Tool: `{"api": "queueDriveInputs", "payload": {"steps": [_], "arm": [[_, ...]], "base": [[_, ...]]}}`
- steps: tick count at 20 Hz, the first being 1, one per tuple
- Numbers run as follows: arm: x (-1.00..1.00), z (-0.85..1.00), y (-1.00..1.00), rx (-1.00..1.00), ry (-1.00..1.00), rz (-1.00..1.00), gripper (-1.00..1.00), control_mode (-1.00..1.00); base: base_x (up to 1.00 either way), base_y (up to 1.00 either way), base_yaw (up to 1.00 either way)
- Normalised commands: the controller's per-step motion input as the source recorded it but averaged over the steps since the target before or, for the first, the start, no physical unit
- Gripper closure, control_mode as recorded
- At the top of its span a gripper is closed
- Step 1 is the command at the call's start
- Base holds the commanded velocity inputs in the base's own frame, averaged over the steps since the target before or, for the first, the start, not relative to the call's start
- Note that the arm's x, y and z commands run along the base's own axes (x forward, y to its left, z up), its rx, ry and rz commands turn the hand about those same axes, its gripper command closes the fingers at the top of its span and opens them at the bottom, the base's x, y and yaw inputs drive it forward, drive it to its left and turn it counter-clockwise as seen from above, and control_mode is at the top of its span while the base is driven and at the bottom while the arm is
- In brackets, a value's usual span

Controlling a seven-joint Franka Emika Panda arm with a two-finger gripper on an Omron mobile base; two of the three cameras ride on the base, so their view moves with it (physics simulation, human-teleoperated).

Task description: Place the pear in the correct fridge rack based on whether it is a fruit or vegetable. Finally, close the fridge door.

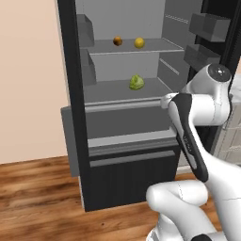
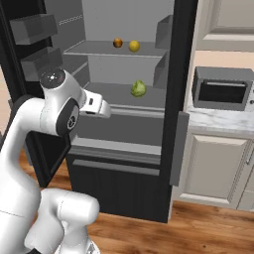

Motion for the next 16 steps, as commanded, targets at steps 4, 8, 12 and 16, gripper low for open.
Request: {"api": "queueDriveInputs", "payload": {"steps": [4,8,12,16], "arm": [[-0.83,0.0,0.28,0.0,-0.15,0.06,-1.0,-1.0],[-0.99,0.05,0.67,-0.04,-0.38,0.07,-1.0,-1.0],[-1.0,0.07,0.94,-0.14,-0.51,0.16,-1.0,-1.0],[-0.79,0.0,1.0,-0.1,-0.48,0.03,-1.0,-1.0]], "base": [[0.0,0.0,0.0],[0.0,0.0,0.0],[0.0,0.0,0.0],[0.0,0.0,0.0]]}}
